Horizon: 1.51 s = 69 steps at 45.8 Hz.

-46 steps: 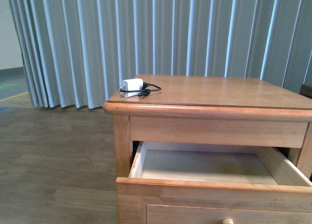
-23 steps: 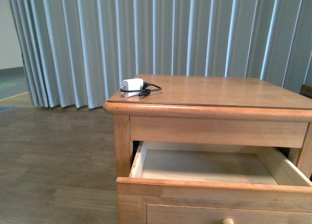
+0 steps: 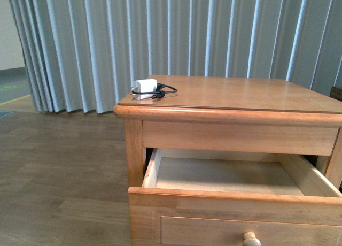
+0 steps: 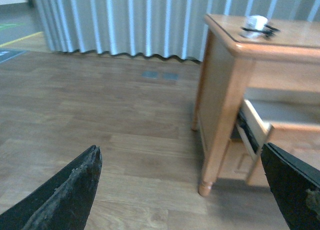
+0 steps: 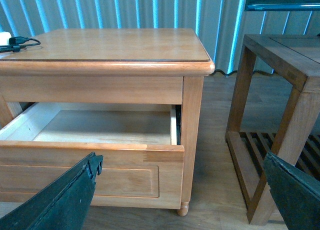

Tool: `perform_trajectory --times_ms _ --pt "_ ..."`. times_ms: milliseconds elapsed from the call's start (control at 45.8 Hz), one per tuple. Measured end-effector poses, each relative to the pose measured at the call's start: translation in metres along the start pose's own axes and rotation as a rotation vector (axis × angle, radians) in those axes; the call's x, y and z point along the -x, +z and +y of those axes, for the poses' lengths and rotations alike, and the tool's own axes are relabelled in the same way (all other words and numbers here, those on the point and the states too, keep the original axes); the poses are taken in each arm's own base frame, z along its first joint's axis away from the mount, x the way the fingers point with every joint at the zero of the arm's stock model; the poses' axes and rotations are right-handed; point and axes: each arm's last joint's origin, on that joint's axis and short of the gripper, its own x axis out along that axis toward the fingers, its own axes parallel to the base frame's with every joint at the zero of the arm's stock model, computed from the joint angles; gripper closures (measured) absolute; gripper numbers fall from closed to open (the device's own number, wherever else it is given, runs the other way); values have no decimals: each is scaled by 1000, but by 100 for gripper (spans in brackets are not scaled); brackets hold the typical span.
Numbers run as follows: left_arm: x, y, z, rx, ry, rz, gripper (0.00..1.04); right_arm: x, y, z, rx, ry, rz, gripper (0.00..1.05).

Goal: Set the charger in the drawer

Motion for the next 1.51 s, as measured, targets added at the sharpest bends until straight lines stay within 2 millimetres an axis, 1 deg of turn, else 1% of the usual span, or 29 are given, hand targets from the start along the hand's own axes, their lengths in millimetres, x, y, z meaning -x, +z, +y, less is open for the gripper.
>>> perform_trajectory --times_ms 66,153,262,306,328,371,502,612,633,699,743,808,852,939,961,1048,1114,1245,1289,1507 --pt "-5 2 -1 67 49 -11 6 0 0 0 0 0 0 9" --pt "-16 5 -7 113 -1 17 6 0 0 0 0 0 0 8" --pt "-33 16 -14 126 -75 31 6 0 0 0 0 -1 0 8" --pt "-49 24 -19 135 -116 40 6 0 0 0 0 0 0 8" --pt "-54 26 -20 136 -129 43 6 0 0 0 0 0 0 8" --pt "-70 31 -24 145 -164 63 6 0 0 0 0 -1 0 8" --pt "-125 36 -27 157 -186 145 6 0 0 0 0 0 0 8" --pt "-157 44 -30 158 -186 159 6 0 0 0 0 0 0 8" --pt "-160 45 -31 157 -187 159 6 0 0 0 0 0 0 8" --pt "-186 54 -40 138 -205 164 6 0 0 0 0 0 0 8" --pt "-195 57 -44 132 -215 167 6 0 0 0 0 -1 0 8" --pt "-214 63 -55 127 -254 175 6 0 0 0 0 -1 0 8" --pt "-230 67 -64 123 -286 182 6 0 0 0 0 0 0 8" --pt "-253 71 -74 121 -313 196 6 0 0 0 0 -1 0 8" --pt "-256 71 -75 123 -317 197 6 0 0 0 0 -1 0 8" --pt "-290 74 -90 130 -341 207 6 0 0 0 0 -1 0 8" --pt "-310 76 -99 131 -356 214 6 0 0 0 0 0 0 8" --pt "-334 77 -116 135 -391 217 6 0 0 0 0 -1 0 8" --pt "-342 75 -124 136 -416 221 6 0 0 0 0 -1 0 8" --pt "-361 67 -145 132 -455 245 6 0 0 0 0 -1 0 8"
